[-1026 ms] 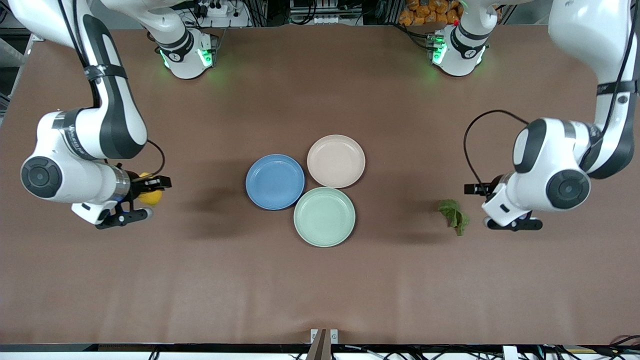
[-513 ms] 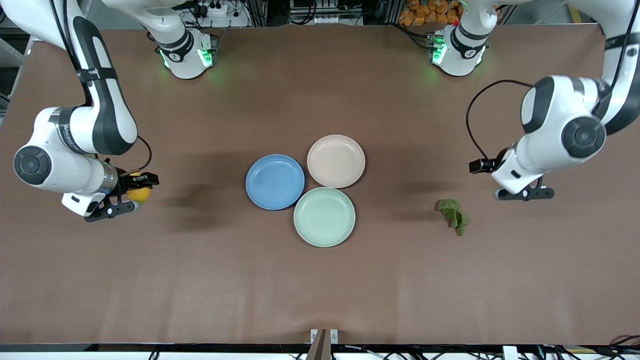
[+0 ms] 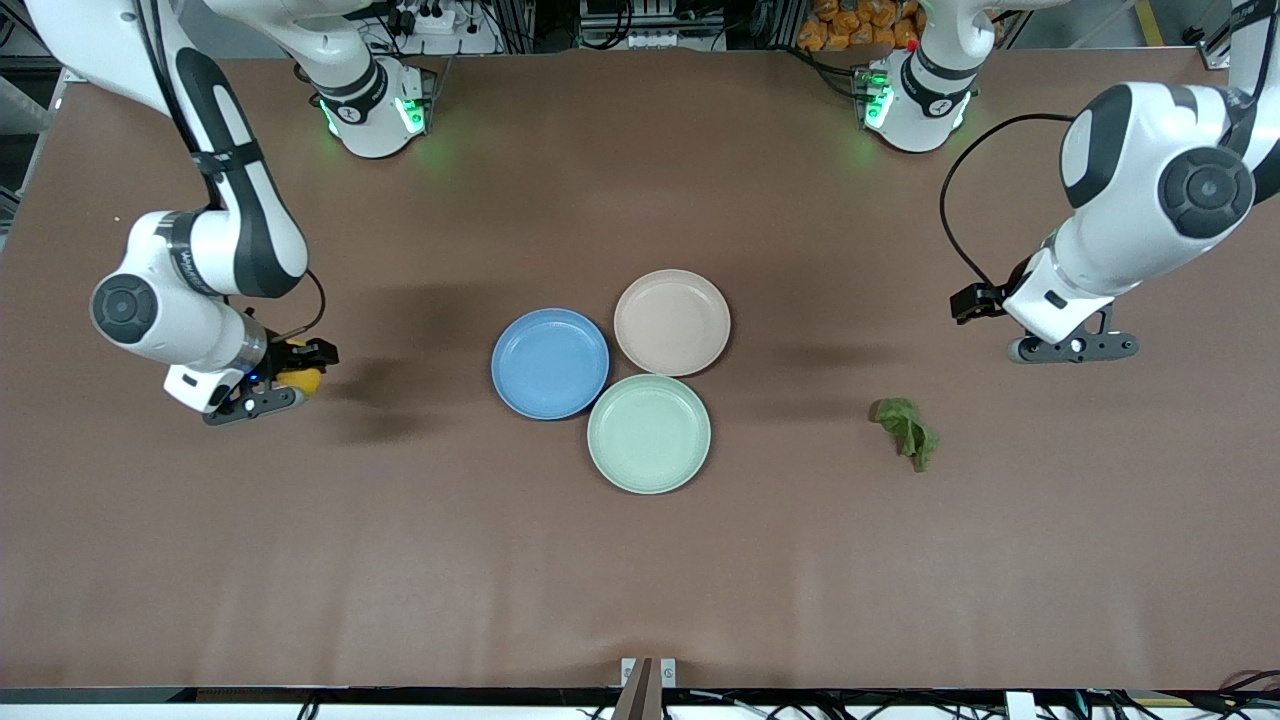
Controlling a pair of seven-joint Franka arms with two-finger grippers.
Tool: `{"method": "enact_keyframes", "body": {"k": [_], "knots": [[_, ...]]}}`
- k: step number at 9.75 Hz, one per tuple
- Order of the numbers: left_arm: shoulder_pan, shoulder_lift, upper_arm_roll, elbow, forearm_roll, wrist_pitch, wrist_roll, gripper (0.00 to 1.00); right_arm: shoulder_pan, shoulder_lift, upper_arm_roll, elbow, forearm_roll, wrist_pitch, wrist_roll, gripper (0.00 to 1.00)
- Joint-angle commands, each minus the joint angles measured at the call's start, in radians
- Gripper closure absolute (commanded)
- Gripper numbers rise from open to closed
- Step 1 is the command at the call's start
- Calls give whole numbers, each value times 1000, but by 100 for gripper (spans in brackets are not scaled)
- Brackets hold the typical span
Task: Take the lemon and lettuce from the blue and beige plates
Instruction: 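Release the lettuce onto the table while the right gripper carries the lemon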
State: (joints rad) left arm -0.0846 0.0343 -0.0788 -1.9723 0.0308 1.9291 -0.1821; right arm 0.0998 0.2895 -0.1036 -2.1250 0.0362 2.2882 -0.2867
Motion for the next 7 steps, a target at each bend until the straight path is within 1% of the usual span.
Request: {"method": "enact_keyframes", "body": {"k": [1, 3, 4, 7], "knots": [[-30, -11, 17, 76, -9, 1, -7, 0, -15, -36, 8, -74, -12, 87, 1, 73], [-32, -16, 17, 119, -9, -4, -7, 0, -25, 13, 8, -82, -12, 163, -8, 72], [-33, -37, 17, 128, -9, -43, -7, 0, -26, 31, 8, -82, -12, 183, -8, 72], [-35, -39, 17, 217, -9, -152, 15, 0, -46, 98, 8, -82, -7, 276, 4, 72]]}}
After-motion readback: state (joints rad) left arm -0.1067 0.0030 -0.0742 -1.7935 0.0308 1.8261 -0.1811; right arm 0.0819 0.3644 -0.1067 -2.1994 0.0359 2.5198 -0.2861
